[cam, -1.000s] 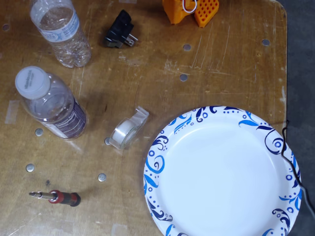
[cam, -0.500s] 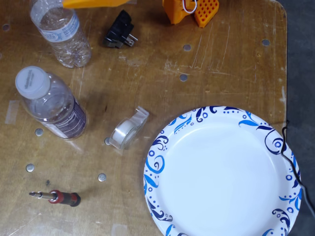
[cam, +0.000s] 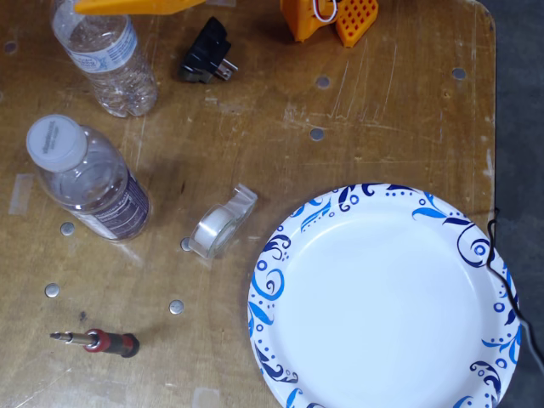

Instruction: Move the bottles to the plate

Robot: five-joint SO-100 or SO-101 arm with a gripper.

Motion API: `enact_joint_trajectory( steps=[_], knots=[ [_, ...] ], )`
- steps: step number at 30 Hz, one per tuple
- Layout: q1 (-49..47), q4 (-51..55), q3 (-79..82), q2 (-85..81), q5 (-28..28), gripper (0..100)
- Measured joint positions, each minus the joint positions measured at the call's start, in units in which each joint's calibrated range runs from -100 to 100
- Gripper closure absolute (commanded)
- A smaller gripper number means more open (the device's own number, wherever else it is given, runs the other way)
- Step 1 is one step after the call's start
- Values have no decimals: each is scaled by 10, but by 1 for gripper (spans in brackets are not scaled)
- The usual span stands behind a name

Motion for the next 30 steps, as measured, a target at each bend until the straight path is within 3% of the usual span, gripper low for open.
enact_joint_trajectory(
  steps=[18, 20, 25, 30],
  knots=[
    [21, -1, -36, 49, 3, 68],
    [21, -1, -38, 49, 3, 73],
    [39, -1, -40, 61, 3, 98],
    [60, -3, -40, 61, -1, 99]
  ],
)
